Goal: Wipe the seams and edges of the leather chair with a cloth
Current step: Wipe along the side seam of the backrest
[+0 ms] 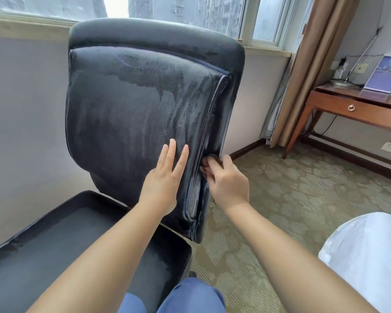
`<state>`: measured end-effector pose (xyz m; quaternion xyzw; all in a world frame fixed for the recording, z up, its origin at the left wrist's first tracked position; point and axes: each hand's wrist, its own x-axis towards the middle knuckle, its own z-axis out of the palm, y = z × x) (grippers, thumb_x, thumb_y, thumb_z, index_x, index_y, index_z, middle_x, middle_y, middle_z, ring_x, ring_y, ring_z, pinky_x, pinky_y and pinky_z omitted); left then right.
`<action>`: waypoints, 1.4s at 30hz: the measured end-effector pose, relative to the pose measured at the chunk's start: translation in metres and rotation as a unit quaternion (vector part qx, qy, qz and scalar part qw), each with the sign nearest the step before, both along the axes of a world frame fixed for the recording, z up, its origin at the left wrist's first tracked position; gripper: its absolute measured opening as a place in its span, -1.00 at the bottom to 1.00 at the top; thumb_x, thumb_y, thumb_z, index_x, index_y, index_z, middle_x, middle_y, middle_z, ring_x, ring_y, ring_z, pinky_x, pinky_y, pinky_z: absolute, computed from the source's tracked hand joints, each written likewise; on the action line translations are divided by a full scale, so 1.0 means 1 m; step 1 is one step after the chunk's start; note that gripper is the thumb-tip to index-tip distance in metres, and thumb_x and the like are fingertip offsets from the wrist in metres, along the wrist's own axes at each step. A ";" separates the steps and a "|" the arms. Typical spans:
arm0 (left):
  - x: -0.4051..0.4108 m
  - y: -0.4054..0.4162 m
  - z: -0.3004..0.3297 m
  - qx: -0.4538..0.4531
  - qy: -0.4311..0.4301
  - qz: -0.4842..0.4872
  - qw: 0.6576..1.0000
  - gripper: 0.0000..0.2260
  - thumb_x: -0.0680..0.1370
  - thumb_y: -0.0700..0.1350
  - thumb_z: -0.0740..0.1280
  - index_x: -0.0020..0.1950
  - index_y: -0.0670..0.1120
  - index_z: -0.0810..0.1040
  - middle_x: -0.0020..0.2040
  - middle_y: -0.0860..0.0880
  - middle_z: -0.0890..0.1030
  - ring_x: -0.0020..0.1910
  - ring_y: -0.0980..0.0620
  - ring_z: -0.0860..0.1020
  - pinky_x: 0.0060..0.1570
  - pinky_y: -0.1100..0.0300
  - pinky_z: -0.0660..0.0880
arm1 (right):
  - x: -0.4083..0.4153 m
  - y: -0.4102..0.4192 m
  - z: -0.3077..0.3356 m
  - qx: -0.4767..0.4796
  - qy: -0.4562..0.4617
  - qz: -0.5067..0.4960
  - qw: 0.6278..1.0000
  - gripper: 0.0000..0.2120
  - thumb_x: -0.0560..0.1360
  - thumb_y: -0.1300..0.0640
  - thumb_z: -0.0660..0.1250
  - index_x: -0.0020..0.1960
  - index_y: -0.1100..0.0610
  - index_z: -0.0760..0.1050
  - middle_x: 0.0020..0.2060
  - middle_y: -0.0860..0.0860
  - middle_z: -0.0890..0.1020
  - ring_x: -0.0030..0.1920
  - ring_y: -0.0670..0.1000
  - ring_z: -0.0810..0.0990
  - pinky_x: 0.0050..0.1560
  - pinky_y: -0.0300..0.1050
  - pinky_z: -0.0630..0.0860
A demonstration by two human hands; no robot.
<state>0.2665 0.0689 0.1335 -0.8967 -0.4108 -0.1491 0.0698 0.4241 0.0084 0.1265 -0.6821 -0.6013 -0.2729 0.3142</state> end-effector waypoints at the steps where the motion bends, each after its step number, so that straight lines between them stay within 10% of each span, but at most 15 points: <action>1: 0.000 0.000 0.001 -0.002 0.000 -0.002 1.000 0.16 0.44 -0.32 0.39 0.27 0.08 -0.71 0.47 -0.09 -0.53 0.53 -0.08 -0.36 -0.10 0.32 0.32 | -0.004 -0.003 -0.014 -0.037 0.002 -0.007 0.999 -0.72 0.32 0.19 0.51 0.02 0.14 0.62 -0.19 0.08 0.57 -0.35 0.09 0.59 -0.55 -0.17 0.43; 7: -0.002 -0.007 0.008 -0.020 0.005 -0.004 1.000 0.02 0.42 -0.43 0.23 0.38 0.06 -0.57 0.49 -0.08 -0.49 0.52 -0.07 -0.36 -0.15 0.30 0.31 | -0.016 -0.012 -0.027 -0.171 0.068 -0.057 0.981 -0.69 0.55 0.11 0.21 0.29 0.03 0.42 0.12 0.04 0.47 -0.05 0.10 0.57 -0.30 -0.14 0.31; 15: -0.004 -0.010 0.008 -0.022 0.008 0.001 1.000 0.01 0.41 -0.38 0.23 0.38 0.08 -0.58 0.49 -0.07 -0.50 0.52 -0.06 -0.37 -0.15 0.29 0.32 | -0.026 -0.011 0.027 0.050 0.151 0.052 0.986 -0.70 0.48 0.18 0.33 0.21 0.08 0.52 0.01 0.05 0.57 -0.20 0.06 0.59 -0.32 -0.15 0.50; 26: -0.006 -0.010 0.010 -0.037 0.018 -0.003 0.999 0.04 0.39 -0.41 0.24 0.44 0.06 -0.53 0.47 -0.05 -0.54 0.51 -0.05 -0.40 -0.16 0.28 0.33 | -0.033 -0.035 -0.028 -0.218 0.164 0.033 0.962 -0.74 0.56 0.08 0.20 0.25 -0.03 0.41 0.08 -0.01 0.52 -0.02 0.10 0.55 -0.15 -0.08 0.49; 33: -0.011 -0.009 0.014 -0.057 0.003 -0.016 0.998 0.05 0.40 -0.43 0.25 0.37 0.16 -0.55 0.49 0.02 -0.51 0.52 0.00 -0.37 -0.21 0.28 0.46 | -0.033 -0.026 0.011 0.022 0.081 0.085 0.993 -0.72 0.42 0.20 0.42 0.12 0.10 0.55 -0.09 0.02 0.59 -0.28 0.04 0.60 -0.44 -0.17 0.49; 42: -0.018 -0.005 0.015 -0.061 0.013 -0.033 0.997 0.06 0.41 -0.40 0.28 0.43 0.14 -0.51 0.51 0.05 -0.47 0.53 0.02 -0.35 -0.22 0.29 0.44 | -0.041 -0.026 -0.041 -0.097 -0.103 0.091 0.986 -0.72 0.25 0.16 0.56 -0.08 -0.01 0.61 -0.23 0.03 0.55 -0.43 0.04 0.54 -0.60 -0.22 0.33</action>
